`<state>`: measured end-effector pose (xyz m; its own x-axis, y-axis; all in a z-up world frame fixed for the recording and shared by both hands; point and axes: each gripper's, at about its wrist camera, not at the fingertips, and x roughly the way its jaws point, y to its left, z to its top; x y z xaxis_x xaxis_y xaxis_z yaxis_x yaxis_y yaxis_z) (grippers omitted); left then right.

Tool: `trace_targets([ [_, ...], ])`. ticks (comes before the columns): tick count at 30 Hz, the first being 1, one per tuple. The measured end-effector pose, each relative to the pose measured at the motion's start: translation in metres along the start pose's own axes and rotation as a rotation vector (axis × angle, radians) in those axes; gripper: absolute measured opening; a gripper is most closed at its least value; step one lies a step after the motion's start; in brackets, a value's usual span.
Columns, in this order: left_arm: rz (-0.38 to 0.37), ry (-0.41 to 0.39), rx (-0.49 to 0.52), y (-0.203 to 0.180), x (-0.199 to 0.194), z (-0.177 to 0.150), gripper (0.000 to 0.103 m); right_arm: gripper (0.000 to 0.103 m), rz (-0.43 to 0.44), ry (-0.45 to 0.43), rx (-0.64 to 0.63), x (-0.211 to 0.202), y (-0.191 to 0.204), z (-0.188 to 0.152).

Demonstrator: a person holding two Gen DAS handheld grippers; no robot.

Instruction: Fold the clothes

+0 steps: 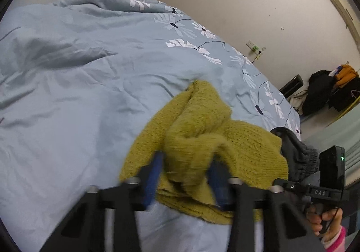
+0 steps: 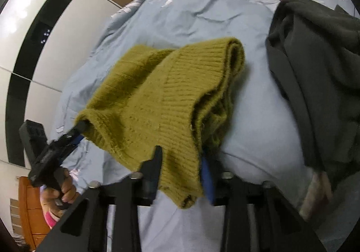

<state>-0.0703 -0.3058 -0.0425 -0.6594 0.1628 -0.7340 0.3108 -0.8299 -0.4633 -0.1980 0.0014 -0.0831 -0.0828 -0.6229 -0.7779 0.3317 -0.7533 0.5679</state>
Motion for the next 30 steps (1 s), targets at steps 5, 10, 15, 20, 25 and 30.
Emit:
trace_targets([
  [5,-0.053,-0.080,-0.011,0.004,-0.016,0.005,0.021,0.007,0.082,-0.061,-0.041,-0.024,0.007,-0.007],
  [10,-0.001,-0.020,-0.056,0.028,0.000,0.000,0.021,0.007,0.024,0.034,-0.022,0.000,-0.009,-0.028],
  [15,-0.061,0.004,-0.086,0.042,-0.003,-0.004,0.023,0.007,0.035,0.066,0.000,0.010,-0.017,-0.034],
  [20,-0.133,0.017,-0.104,0.051,-0.014,-0.008,0.062,0.008,0.030,0.062,-0.026,0.002,-0.015,-0.029],
  [25,-0.273,-0.010,-0.175,0.058,-0.031,0.005,0.082,0.010,0.036,0.068,-0.031,0.004,-0.009,-0.034],
  [30,-0.283,0.049,-0.238,0.062,0.008,0.047,0.091,0.010,0.035,0.057,-0.041,-0.001,-0.004,-0.034],
])
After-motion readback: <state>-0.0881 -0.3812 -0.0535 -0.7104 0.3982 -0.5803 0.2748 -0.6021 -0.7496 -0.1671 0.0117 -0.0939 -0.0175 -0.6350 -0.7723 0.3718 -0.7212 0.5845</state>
